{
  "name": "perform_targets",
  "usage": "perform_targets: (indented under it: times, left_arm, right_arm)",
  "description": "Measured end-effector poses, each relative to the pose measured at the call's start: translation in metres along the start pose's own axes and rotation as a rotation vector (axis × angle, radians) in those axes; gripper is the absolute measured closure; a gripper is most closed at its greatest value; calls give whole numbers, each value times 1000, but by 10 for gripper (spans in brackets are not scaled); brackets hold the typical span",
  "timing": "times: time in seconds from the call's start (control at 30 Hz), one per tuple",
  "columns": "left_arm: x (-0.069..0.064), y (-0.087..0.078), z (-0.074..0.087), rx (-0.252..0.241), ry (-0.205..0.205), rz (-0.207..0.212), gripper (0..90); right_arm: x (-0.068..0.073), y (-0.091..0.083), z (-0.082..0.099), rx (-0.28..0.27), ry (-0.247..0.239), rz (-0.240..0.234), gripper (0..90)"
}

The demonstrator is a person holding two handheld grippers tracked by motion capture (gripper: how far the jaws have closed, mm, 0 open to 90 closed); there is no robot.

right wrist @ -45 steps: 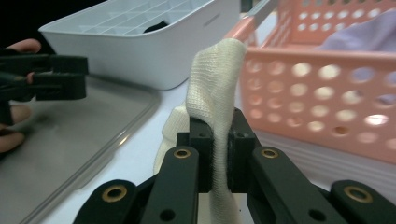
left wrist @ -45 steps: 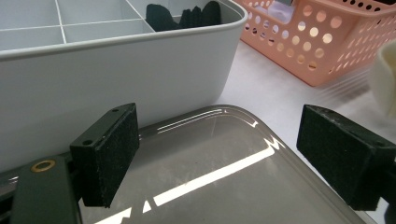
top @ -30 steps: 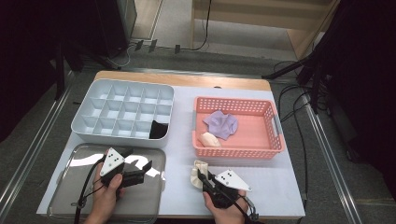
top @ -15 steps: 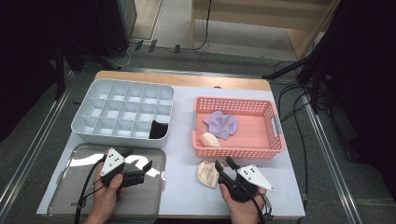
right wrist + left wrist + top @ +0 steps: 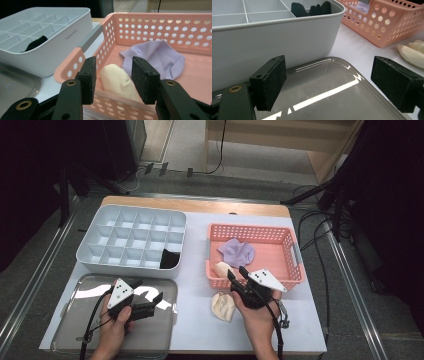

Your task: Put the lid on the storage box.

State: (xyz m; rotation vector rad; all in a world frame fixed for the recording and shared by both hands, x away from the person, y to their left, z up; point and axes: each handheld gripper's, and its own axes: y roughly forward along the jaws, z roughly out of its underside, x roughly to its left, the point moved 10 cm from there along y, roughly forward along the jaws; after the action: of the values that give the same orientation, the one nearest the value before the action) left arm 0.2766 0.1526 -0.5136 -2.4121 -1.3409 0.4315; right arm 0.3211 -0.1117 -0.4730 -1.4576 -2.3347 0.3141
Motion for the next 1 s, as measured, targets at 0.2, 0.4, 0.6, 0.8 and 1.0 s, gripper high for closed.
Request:
perform_targets:
  times: [0.2, 0.4, 0.6, 0.8, 1.0]
  left_arm:
    - [0, 0, 0, 1, 0, 1, 140]
    - [0, 0, 0, 2, 1, 3, 140]
    - [0, 0, 0, 1, 0, 2, 140]
    - [0, 0, 0, 3, 2, 2, 140]
    - [0, 0, 0, 2, 1, 3, 140]
  right_arm:
    - [-4, 21, -5, 59, 22, -11, 565]
    - [-5, 35, -11, 105, 26, -19, 565]
    - [-6, 45, -13, 157, 47, -22, 597]
    - [-10, 57, -9, 231, 57, -23, 611]
    - [-9, 66, -4, 310, 106, -19, 612]
